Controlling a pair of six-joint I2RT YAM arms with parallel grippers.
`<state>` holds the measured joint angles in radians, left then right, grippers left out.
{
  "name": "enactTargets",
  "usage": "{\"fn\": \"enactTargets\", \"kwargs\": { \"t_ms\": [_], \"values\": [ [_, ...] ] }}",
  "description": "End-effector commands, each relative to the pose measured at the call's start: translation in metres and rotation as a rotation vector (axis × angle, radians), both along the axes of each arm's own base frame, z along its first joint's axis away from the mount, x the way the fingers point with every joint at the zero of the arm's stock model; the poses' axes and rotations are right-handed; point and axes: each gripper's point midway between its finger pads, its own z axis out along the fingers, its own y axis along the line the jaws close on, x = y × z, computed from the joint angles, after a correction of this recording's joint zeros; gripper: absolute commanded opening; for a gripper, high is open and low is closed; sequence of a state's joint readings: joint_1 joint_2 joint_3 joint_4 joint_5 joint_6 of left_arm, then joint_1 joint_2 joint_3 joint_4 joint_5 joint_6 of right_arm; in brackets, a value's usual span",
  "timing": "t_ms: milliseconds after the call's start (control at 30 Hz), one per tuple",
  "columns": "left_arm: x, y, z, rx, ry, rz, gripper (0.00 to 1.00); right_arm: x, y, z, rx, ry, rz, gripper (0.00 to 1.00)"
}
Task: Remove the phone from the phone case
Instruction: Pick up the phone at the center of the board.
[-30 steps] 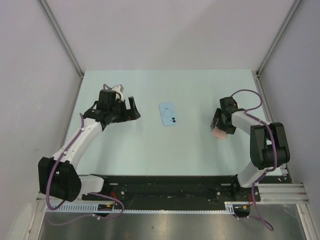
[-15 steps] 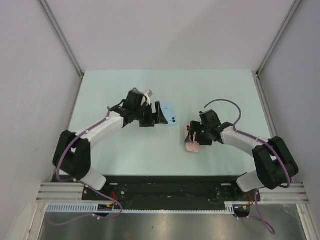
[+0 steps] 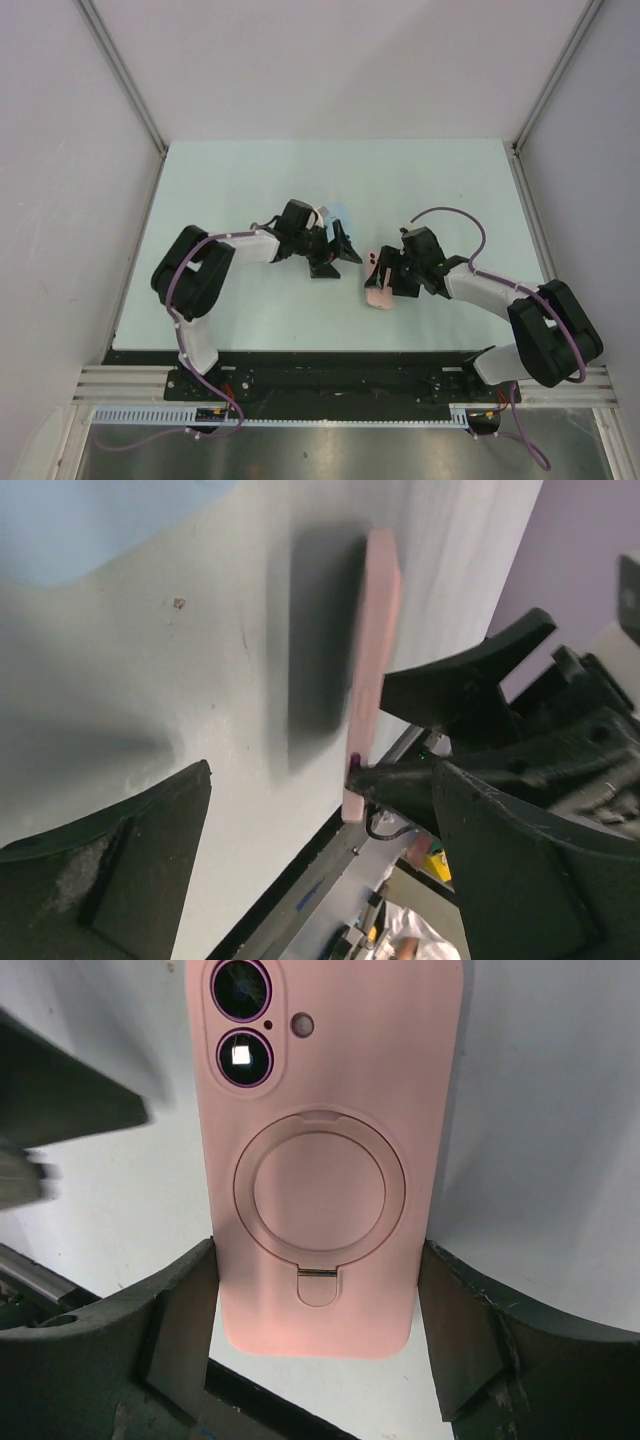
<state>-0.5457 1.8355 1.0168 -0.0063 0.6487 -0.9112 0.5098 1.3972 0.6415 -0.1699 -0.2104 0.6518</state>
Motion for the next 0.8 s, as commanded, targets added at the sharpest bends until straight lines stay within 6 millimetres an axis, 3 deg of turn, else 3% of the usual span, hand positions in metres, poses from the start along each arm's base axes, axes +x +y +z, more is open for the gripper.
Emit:
{"fn": "enactTargets", "kwargs": {
  "t_ms": [0, 367, 567, 733, 767],
  "values": [
    [-0.005, -0.032, 0.002, -0.089, 0.040, -0.035, 0.95, 0.005, 0.023, 0.020, 0.108, -0.053, 0.037, 0.60],
    [-0.002, -0.051, -0.012, -0.068, 0.040, -0.047, 0.92, -0.001, 0.034, 0.037, 0.180, -0.080, 0.107, 0.60],
    [-0.006, -0.055, -0.021, -0.055, 0.053, -0.055, 0.73, -0.003, 0.034, 0.040, 0.180, -0.083, 0.112, 0.60],
    [-0.009, -0.062, -0.018, -0.058, 0.047, -0.069, 0.65, -0.005, 0.035, 0.040, 0.176, -0.085, 0.117, 0.60],
    [-0.008, -0.063, -0.016, -0.061, 0.042, -0.069, 0.57, -0.006, 0.035, 0.040, 0.174, -0.085, 0.116, 0.60]
  ]
}}
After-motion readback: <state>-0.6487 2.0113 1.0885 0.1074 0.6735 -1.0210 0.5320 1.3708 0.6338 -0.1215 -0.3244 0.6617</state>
